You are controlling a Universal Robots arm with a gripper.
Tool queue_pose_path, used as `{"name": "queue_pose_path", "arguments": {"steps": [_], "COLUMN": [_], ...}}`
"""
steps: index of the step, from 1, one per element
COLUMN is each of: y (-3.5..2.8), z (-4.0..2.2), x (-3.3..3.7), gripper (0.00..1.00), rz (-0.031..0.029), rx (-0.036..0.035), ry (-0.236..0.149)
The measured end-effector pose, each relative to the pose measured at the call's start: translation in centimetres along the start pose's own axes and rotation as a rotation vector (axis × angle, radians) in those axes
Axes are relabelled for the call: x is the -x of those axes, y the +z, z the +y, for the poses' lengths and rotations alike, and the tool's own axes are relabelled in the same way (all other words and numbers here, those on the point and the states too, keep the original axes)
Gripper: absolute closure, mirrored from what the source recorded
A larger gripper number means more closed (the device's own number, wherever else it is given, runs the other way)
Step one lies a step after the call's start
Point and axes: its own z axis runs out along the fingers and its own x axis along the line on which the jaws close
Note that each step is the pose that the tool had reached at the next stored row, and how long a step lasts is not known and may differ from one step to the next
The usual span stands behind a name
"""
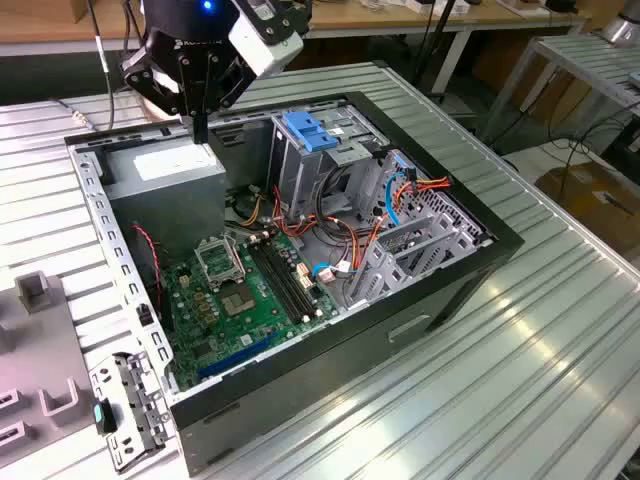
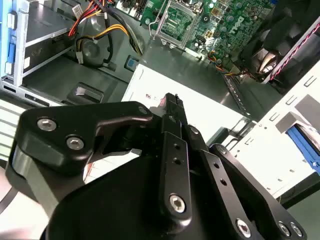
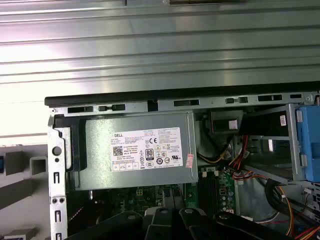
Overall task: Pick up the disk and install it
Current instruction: 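Reach for the disk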
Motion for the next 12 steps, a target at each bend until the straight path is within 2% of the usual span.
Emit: {"name": "queue_pose_path", "arguments": {"steps": [12], "y": [0.00], "z": [-0.03], "x": [-0.35], "gripper": [0.89], "rz": [0.0002], "rx": [0.0000], "ry": [0.000]}}
